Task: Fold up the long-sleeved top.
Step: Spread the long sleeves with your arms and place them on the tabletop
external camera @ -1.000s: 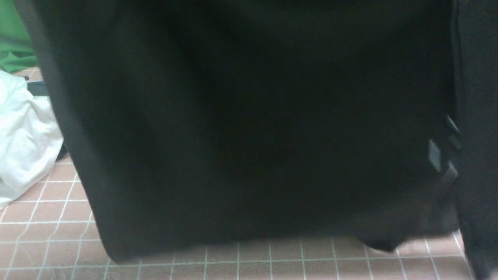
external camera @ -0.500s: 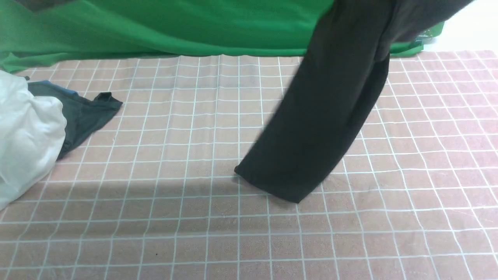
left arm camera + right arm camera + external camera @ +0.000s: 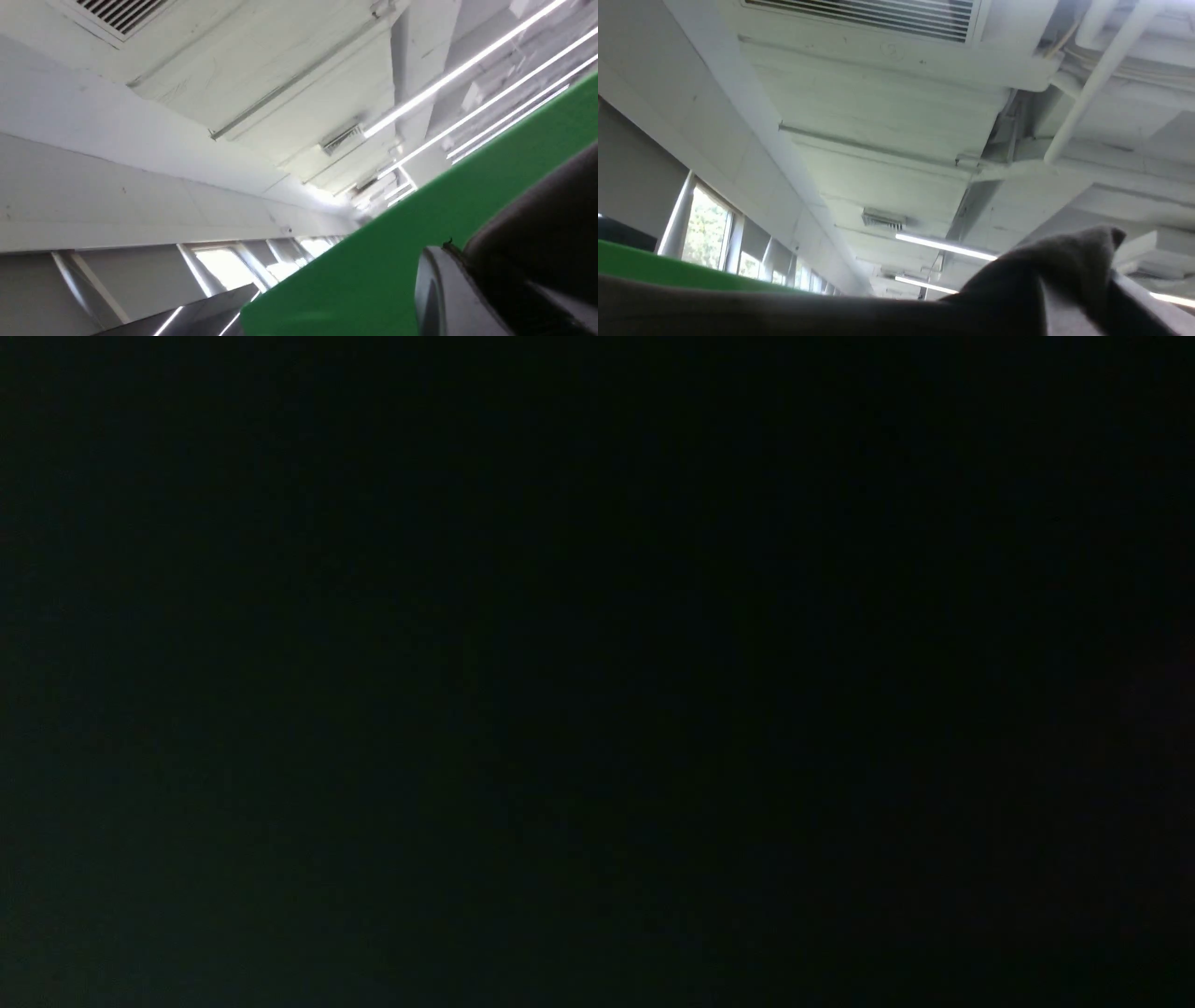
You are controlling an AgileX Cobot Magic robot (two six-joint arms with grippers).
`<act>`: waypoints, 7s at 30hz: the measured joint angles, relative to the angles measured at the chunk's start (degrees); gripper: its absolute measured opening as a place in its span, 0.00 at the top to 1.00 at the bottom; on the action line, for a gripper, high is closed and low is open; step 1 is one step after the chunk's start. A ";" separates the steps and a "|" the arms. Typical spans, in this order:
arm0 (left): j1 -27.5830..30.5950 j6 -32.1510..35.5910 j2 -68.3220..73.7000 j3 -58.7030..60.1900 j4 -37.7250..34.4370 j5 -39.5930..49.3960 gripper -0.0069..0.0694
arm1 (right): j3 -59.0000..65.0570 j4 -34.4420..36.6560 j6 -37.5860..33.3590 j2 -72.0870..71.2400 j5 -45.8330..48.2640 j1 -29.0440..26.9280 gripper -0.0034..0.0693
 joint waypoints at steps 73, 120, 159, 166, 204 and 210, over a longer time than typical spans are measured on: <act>36.55 -5.84 50.92 33.18 -46.63 -14.44 0.17 | 57.22 -2.19 4.76 33.60 -5.11 0.21 0.52; 35.42 -8.64 53.74 40.38 -46.74 6.34 0.84 | 98.30 -5.41 10.58 8.80 5.25 33.17 0.60; 35.38 -8.88 48.17 40.38 -48.18 14.60 0.84 | 116.50 -16.63 7.82 18.11 0.13 69.19 0.83; 35.38 -8.85 48.06 40.38 -48.30 15.34 0.84 | 113.20 -15.65 9.00 18.06 5.48 69.13 0.88; 35.38 -7.16 48.06 40.38 -50.15 15.57 0.84 | 121.90 -14.44 13.56 11.87 -9.98 69.13 0.67; 35.38 -7.14 48.06 40.38 -50.15 16.12 0.84 | 121.23 -14.50 13.56 12.58 -9.48 69.13 0.77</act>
